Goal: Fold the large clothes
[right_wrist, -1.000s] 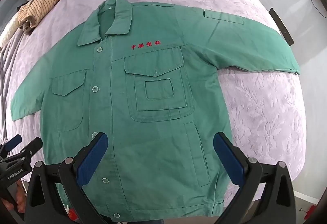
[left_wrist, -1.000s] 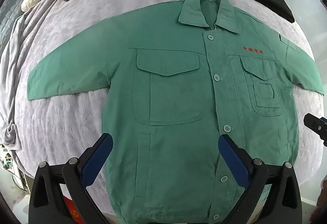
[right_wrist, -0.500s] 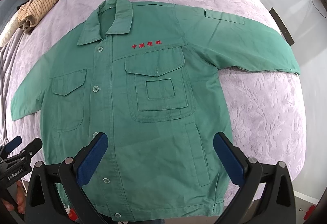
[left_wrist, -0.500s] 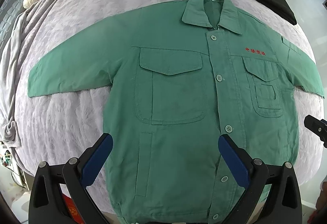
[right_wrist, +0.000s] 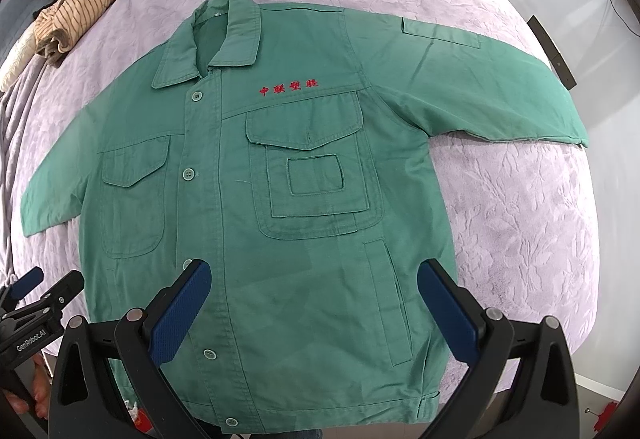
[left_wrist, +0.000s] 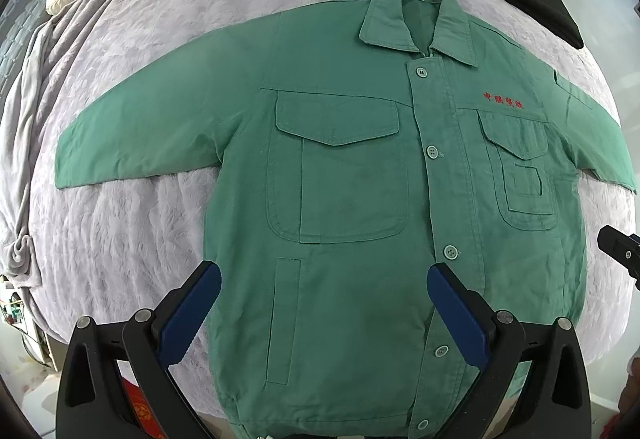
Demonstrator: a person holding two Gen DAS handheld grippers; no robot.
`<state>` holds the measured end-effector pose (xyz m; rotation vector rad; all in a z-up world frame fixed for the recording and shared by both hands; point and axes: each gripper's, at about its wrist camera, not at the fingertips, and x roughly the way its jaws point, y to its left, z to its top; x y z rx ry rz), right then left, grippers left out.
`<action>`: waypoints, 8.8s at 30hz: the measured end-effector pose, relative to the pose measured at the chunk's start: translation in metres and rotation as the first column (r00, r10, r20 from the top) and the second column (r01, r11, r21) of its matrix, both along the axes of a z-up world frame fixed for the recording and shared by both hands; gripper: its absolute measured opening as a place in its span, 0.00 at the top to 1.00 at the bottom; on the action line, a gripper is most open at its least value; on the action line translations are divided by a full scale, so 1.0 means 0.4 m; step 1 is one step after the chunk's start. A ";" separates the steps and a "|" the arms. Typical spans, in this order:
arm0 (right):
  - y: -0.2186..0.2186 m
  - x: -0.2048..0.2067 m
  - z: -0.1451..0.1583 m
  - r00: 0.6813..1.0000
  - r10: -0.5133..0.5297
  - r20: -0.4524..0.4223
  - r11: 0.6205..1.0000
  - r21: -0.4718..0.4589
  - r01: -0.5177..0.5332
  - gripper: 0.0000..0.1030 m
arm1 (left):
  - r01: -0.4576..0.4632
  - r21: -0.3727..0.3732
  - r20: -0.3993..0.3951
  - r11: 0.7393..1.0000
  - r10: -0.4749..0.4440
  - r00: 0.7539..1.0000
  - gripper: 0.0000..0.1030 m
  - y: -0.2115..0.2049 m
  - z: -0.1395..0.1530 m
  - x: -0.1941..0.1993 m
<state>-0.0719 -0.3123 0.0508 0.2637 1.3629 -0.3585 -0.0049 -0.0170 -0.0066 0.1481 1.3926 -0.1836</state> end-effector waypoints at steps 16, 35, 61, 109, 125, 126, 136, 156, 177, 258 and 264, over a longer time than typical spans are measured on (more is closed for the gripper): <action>0.001 0.002 0.002 1.000 0.002 0.001 1.000 -0.001 -0.002 0.00 | -0.001 0.002 -0.005 1.000 0.001 1.000 0.00 0.001 -0.002 0.000; 0.004 0.004 0.004 1.000 0.002 0.000 1.000 -0.001 -0.002 0.00 | -0.002 0.002 -0.005 1.000 0.002 1.000 0.00 -0.001 -0.002 -0.001; 0.023 0.011 0.004 1.000 0.013 -0.006 1.000 -0.008 -0.013 0.00 | -0.006 -0.011 -0.021 1.000 0.006 1.000 0.00 0.012 -0.016 -0.013; 0.585 0.172 -0.230 0.929 0.371 -0.023 0.907 0.222 -0.357 0.00 | -0.624 -0.427 0.016 0.655 0.695 0.718 0.59 0.973 -0.359 0.390; 0.408 0.115 -0.176 0.974 0.193 0.120 0.951 0.223 -0.216 0.00 | -0.007 -0.516 0.413 0.856 0.256 0.874 0.96 0.546 0.083 0.408; 0.376 0.106 -0.165 0.976 0.168 0.138 0.956 0.220 -0.195 0.00 | 0.069 -0.519 0.436 0.852 0.194 0.879 0.96 0.466 0.112 0.403; 0.063 0.019 -0.182 0.982 -0.079 0.172 0.969 0.243 0.035 0.00 | 0.393 -0.261 0.390 0.882 -0.276 0.878 0.92 -0.207 -0.037 0.274; 0.167 0.294 -0.139 0.888 0.317 0.335 0.941 0.006 -0.338 0.00 | -0.015 -0.029 0.348 0.999 0.024 0.937 0.06 0.181 -0.117 0.289; -0.101 0.407 -0.180 0.901 -0.070 0.429 0.980 0.197 -0.018 0.59 | -0.076 -0.131 0.228 0.989 0.104 0.968 0.06 0.206 -0.220 0.536; 0.536 0.343 -0.416 0.986 0.049 0.161 0.677 0.721 -0.151 0.96 | -0.083 -0.043 0.161 0.996 0.089 0.983 0.35 0.437 -0.162 0.257; 0.393 0.262 -0.334 0.983 0.031 0.179 0.779 0.612 -0.136 0.47 | 0.009 -0.044 0.119 0.999 -0.004 0.993 0.35 0.316 -0.158 0.221</action>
